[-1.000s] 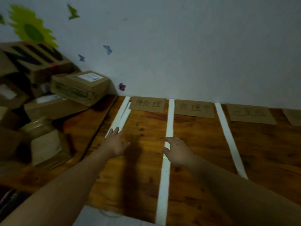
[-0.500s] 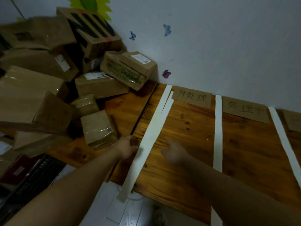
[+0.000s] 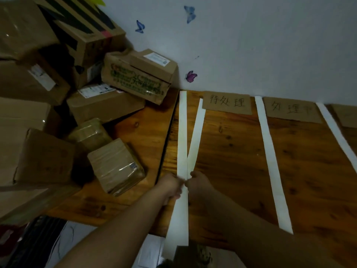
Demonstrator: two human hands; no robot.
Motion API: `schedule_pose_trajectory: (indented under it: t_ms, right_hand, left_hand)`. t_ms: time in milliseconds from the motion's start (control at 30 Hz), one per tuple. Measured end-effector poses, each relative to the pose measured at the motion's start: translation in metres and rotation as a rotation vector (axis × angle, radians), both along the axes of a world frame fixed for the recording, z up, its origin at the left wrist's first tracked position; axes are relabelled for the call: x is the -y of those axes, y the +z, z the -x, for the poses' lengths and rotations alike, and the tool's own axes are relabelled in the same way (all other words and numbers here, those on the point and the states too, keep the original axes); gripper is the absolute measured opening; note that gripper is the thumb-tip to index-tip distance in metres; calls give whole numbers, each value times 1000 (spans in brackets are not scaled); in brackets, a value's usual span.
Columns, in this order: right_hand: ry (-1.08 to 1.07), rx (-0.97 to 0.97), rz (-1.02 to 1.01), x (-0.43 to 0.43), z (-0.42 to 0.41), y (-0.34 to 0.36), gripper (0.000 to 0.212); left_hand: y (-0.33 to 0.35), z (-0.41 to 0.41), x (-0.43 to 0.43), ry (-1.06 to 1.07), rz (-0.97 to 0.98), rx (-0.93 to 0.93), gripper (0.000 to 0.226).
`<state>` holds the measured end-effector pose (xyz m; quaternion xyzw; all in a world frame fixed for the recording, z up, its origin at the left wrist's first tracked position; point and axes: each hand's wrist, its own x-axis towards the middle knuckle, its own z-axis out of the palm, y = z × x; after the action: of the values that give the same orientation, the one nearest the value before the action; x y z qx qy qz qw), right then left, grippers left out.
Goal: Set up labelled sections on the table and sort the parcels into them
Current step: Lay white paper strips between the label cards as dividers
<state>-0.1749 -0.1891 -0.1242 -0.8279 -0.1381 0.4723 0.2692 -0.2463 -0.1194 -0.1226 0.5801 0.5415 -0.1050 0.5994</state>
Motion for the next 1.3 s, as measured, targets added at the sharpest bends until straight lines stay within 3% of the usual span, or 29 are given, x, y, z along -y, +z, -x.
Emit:
schedule_pose_trajectory:
  t_ms: [100, 333, 433, 733, 900, 1133, 1200, 1300]
  right_hand:
    - [-142, -22, 22, -4, 8, -1, 51]
    - [-286, -95, -55, 0, 23, -5, 28]
    - [-216, -2, -11, -2, 24, -5, 30]
    - [-212, 18, -195, 18, 19, 14, 26]
    - [-178, 197, -200, 32, 21, 43, 34]
    - [-66, 234, -219, 104, 15, 84, 10]
    - [-38, 245, -200, 133, 8, 91, 12]
    - [-50, 284, -198, 174, -8, 105, 10]
  left_hand:
    - [0, 6, -5, -30, 21, 23, 22]
    - [10, 22, -10, -81, 116, 70, 21]
    - [12, 26, -7, -104, 144, 82, 17]
    - [29, 31, -7, -99, 164, 160, 31]
    - [61, 14, -8, 45, 89, 233, 10]
    - [114, -35, 9, 122, 100, 423, 9]
    - [128, -54, 23, 128, 84, 495, 10]
    - [145, -86, 59, 101, 63, 556, 27]
